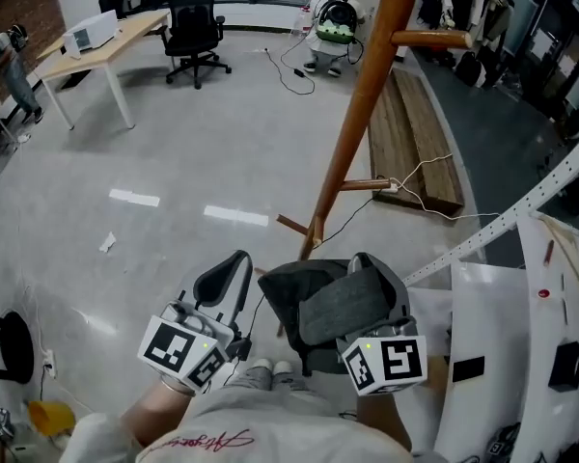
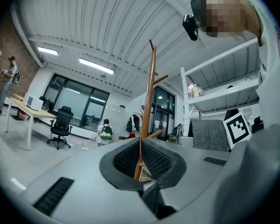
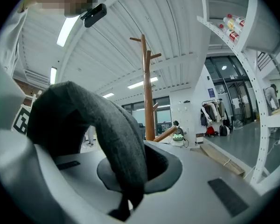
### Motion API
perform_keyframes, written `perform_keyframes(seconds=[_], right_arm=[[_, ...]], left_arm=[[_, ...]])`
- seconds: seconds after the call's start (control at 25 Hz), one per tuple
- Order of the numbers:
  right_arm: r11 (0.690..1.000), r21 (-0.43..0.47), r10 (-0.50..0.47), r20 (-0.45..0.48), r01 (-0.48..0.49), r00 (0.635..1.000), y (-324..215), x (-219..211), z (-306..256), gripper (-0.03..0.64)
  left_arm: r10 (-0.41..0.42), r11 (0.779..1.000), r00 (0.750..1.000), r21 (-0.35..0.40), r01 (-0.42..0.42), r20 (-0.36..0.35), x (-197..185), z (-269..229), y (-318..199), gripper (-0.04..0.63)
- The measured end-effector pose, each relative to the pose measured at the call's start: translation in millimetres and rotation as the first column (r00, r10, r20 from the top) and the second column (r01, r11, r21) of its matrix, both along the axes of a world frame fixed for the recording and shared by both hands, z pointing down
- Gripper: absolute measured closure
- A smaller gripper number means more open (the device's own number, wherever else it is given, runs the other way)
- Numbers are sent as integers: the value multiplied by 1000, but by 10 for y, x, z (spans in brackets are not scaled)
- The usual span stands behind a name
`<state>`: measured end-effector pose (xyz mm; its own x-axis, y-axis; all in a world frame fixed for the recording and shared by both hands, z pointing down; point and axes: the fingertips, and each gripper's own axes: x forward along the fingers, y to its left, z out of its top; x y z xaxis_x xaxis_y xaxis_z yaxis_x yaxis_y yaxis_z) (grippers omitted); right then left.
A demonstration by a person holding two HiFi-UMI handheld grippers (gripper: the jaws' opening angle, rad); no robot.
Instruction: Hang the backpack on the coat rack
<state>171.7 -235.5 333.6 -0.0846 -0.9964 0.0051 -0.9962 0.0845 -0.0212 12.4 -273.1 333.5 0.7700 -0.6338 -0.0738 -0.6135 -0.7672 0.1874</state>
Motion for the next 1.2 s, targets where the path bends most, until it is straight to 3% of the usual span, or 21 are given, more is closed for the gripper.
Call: perform_keyframes(seconds=[0.52,1.2], right_arm=[[995,-103,6,24,-4,1000,-601,78,251,600],[972,-228,64,42,-53,997,-1115,211,665,600]], left_arm=[[-83,996,996,-15,83,9,-144,19,-138,574],[-130,991,991,-19,130,9,-326,30,-395,574]])
